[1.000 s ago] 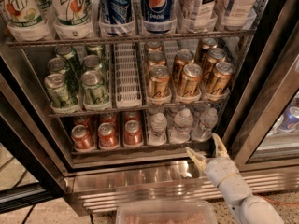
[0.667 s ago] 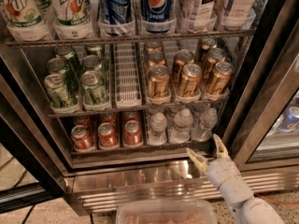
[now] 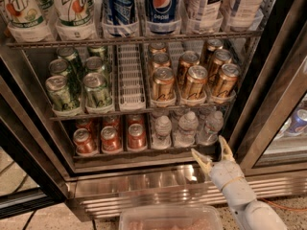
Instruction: Pick water bottle from bottom shelf of fridge
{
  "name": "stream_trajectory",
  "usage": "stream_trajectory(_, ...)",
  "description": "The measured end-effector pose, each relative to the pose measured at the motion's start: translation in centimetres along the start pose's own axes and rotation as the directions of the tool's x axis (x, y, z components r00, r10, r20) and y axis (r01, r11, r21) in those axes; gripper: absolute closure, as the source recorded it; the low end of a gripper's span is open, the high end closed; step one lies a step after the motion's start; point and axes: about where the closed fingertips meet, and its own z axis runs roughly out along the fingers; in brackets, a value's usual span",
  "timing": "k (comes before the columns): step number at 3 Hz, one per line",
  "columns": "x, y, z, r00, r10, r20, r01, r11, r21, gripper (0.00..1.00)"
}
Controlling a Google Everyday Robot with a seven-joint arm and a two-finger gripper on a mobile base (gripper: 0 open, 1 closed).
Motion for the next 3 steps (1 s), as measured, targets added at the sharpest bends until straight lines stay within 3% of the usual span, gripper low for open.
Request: stream_trajectory(3,-0.8,-0.75,0.89,1.0,-0.005,0.014,0.004,0.9995,0.03,0.44)
